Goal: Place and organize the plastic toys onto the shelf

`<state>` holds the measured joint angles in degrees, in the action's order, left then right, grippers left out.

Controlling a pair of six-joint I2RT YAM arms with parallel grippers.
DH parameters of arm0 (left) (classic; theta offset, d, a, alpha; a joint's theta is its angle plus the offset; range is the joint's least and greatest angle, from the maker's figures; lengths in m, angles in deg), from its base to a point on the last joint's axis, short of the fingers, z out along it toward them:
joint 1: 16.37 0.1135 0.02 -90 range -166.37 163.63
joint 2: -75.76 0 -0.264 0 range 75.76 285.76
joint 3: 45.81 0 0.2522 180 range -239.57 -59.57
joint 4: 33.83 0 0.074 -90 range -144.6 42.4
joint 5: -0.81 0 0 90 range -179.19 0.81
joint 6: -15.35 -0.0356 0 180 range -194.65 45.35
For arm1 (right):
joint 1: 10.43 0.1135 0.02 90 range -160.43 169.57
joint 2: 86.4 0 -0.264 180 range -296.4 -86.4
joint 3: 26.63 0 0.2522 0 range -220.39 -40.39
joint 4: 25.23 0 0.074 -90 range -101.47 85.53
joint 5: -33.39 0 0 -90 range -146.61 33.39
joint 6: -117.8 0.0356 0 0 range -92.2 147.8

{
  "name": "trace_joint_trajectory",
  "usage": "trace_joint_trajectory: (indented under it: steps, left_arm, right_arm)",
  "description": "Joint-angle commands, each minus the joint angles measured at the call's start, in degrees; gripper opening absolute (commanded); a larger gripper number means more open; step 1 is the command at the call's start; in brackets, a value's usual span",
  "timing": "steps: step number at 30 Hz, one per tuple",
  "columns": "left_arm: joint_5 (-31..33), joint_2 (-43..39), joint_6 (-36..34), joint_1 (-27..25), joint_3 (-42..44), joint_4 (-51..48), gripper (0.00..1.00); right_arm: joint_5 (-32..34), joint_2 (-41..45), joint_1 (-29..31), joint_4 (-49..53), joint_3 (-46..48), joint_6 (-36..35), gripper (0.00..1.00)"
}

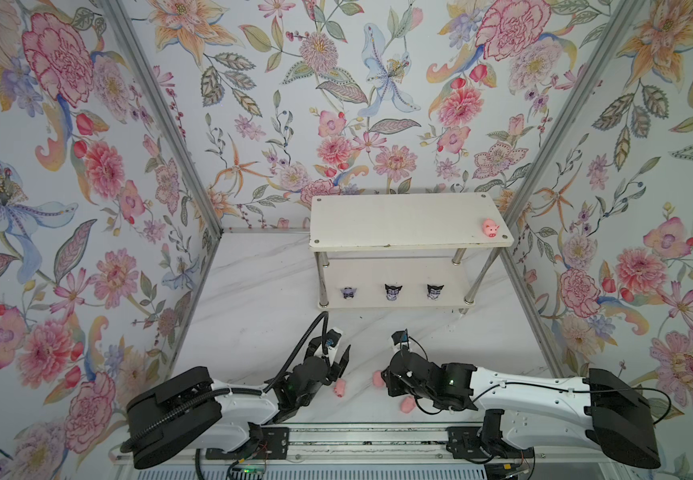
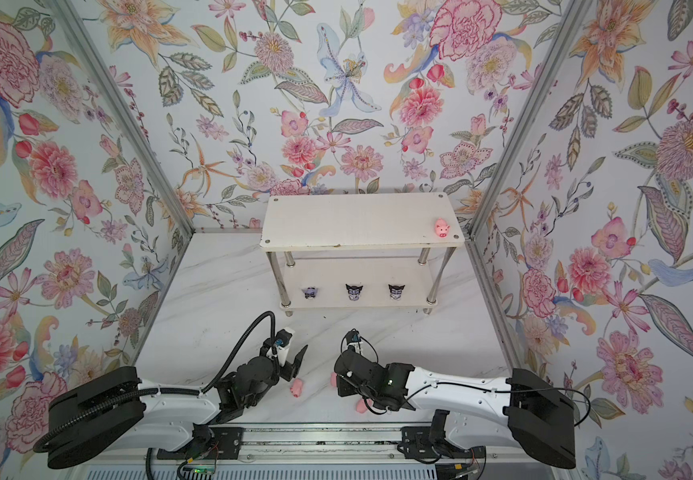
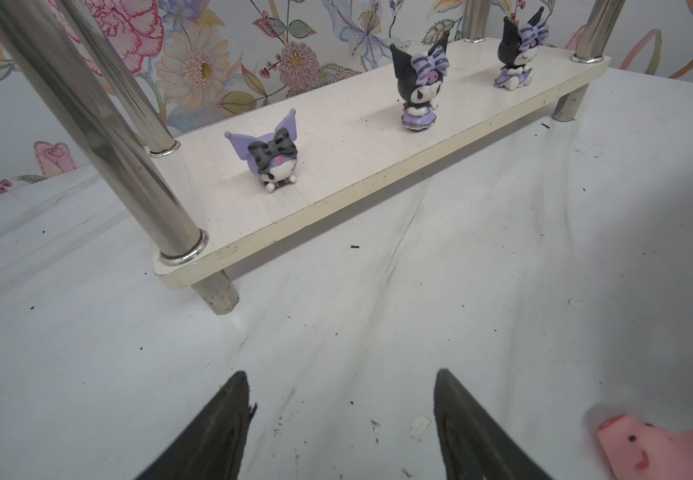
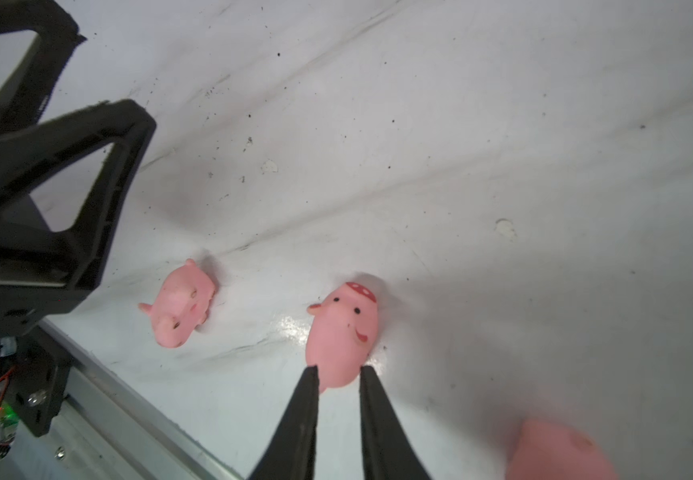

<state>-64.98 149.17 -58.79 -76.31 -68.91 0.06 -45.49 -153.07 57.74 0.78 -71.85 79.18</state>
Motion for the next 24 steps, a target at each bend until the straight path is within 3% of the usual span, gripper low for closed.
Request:
trace_joint_trajectory:
  steps: [1,5,15,24]
  left_arm:
    - [-0.7,0.0,0.5,0.8,0.2,1.0,0.71]
    - [-0.4,0.4,0.3,0.8,0.0,1.0,0.71]
    - [-0.4,-0.3,0.4,1.1,0.3,0.8,0.71]
    - [-1.4,-1.7,0.8,1.1,0.7,0.7,0.71]
  right_arm:
    - [0.0,0.7,0.7,2.7,-0.6,0.6,0.23]
    - [-1.8,-4.1,2.6,-0.3,-1.7,0.5,0.0]
    - [-3.5,-18.9,5.3,-3.3,-8.3,-1.8,0.0]
    - [-2.4,-11.9,0.1,-2.2,-1.8,-0.3,0.0]
